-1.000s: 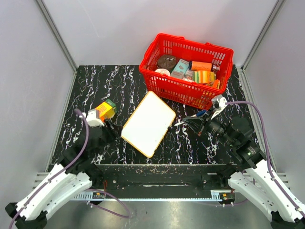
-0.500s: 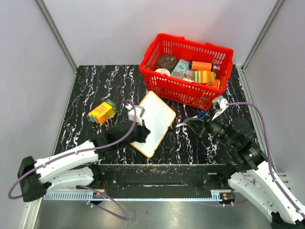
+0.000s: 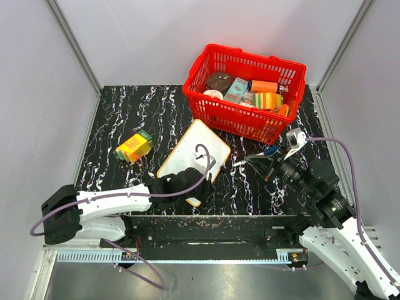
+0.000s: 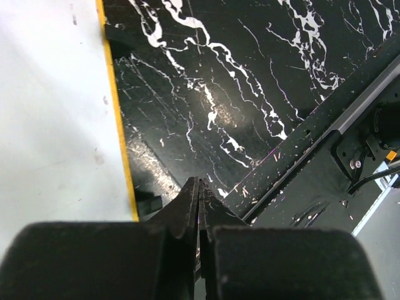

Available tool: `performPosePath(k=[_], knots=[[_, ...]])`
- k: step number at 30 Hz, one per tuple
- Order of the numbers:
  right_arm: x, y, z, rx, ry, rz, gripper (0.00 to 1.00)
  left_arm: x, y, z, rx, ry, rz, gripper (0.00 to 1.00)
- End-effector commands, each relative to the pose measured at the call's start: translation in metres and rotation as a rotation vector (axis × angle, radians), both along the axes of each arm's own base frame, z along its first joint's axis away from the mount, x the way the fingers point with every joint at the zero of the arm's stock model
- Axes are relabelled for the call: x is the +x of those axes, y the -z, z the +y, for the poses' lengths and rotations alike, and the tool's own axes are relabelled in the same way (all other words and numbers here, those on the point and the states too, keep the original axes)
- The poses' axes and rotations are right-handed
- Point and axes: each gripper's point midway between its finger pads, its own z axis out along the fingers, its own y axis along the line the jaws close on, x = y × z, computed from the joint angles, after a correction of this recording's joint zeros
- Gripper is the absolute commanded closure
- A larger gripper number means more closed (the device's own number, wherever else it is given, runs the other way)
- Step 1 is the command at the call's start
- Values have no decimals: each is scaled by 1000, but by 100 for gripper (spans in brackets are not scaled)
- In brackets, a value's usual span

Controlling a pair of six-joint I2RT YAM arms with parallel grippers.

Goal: Write a sentence on the whiteboard
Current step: Move the whiteboard stand to the center of the board.

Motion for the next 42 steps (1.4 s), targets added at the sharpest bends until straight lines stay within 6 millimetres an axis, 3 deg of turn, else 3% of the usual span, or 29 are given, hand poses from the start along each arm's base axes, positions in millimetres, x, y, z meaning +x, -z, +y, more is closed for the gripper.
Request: performPosePath(k=[1,5,8,17,29,42], knots=[[4,-9,-4,35,40,6,100,1,2,-22,-58,4,-17,100],[4,-12,-15,40,93,-8,100,-2,22,-29,-53,-3,-34,100],[4,-18,-22,43,130,-25,100,-10,47,-24,-14,-16,-29,100],[12,-22,-11,11,91,-32,100,-18,94,-8,94,-94,11,100],[17,-10,0,8,52,-16,100,-11,114,57,219,-350,3,100],[18,-2,5,0,34,-3,100,2,116,99,154,-537,0,100]])
